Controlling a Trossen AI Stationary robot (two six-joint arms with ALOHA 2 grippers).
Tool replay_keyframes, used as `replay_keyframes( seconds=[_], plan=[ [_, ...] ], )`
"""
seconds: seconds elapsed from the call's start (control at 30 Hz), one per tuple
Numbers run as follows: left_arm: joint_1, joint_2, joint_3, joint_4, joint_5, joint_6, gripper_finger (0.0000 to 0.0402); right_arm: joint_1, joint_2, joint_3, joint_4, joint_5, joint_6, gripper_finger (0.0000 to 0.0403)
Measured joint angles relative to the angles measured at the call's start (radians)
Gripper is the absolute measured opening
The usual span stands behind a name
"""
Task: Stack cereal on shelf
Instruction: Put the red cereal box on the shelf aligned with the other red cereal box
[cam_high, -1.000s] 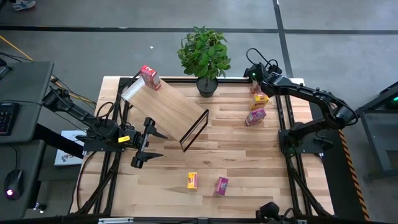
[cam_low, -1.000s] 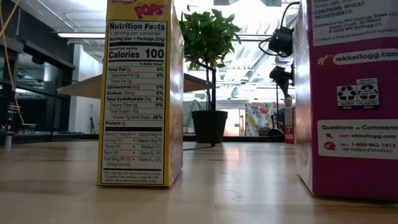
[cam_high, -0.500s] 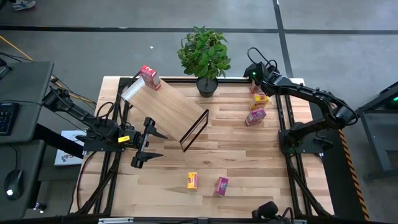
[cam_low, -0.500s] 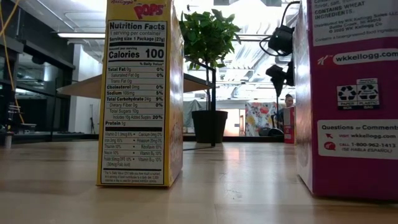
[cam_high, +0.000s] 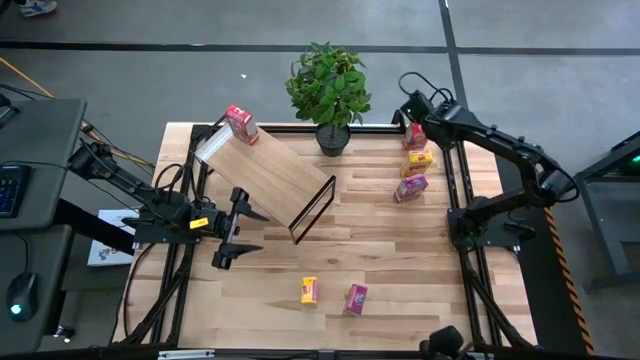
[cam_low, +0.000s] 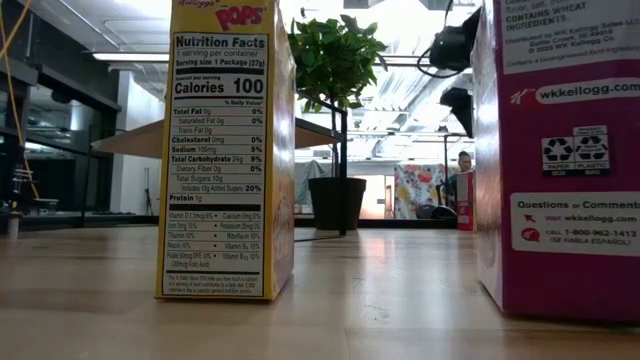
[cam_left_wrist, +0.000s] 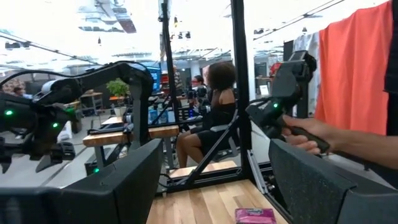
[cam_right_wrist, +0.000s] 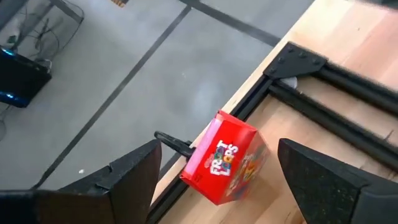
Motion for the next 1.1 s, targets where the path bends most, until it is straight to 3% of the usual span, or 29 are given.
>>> replay_keyframes(
  seconds=[0.2,0.4,1.1],
  plan=[
    [0.000,0.000,0.000,-0.001,-0.002,-0.007,0.0285,-0.018,0.090,0.001,-0.035,-0.043,0.176,0.0314],
    [0.000,0.000,0.000,-0.001,-0.002,-0.006,0.0285,-0.061,0.195,0.001,0.019,-0.127,0.209,0.0314],
    [0.000,0.000,0.000,0.004,-0.004,0.010,0.0285,-0.083,0.203,0.019,0.047,-0.068,0.179,0.0314]
  ],
)
